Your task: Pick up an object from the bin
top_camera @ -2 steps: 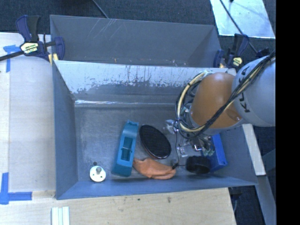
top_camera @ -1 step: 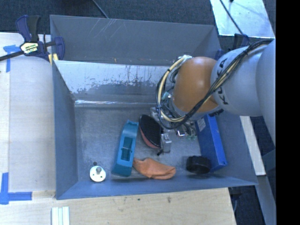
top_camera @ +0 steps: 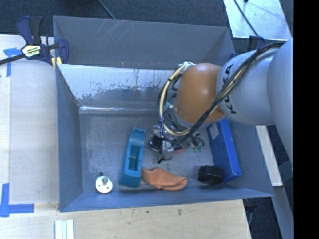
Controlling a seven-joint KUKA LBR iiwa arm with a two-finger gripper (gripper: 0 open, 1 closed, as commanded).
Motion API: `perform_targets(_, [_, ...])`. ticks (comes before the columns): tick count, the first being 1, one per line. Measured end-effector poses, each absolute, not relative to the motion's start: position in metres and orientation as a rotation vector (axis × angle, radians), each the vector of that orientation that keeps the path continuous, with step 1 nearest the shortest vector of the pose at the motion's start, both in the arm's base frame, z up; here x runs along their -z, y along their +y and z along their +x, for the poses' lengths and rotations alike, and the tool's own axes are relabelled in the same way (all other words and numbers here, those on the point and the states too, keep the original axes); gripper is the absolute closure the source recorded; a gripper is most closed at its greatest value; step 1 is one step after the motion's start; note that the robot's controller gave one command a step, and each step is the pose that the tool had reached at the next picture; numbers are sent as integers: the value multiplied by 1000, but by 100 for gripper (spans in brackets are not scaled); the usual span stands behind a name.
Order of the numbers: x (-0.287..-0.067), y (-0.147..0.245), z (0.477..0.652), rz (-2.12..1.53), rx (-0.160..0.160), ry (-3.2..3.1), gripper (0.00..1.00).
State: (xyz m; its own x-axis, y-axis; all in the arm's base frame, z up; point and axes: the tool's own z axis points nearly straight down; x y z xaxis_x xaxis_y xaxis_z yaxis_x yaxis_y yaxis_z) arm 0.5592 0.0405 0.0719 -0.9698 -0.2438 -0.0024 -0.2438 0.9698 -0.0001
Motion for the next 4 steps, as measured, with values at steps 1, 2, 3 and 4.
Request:
perform_targets(1, [-72, 40, 559, -386, 0, 3115, 100])
perform_targets(2, [-71, 40, 559, -383, -1, 3116, 100])
perform_targets(3, [-71, 29, 560, -380, -1, 3116, 100])
perform_targets(4, [-71, 29, 571, -382, 1, 3116, 100])
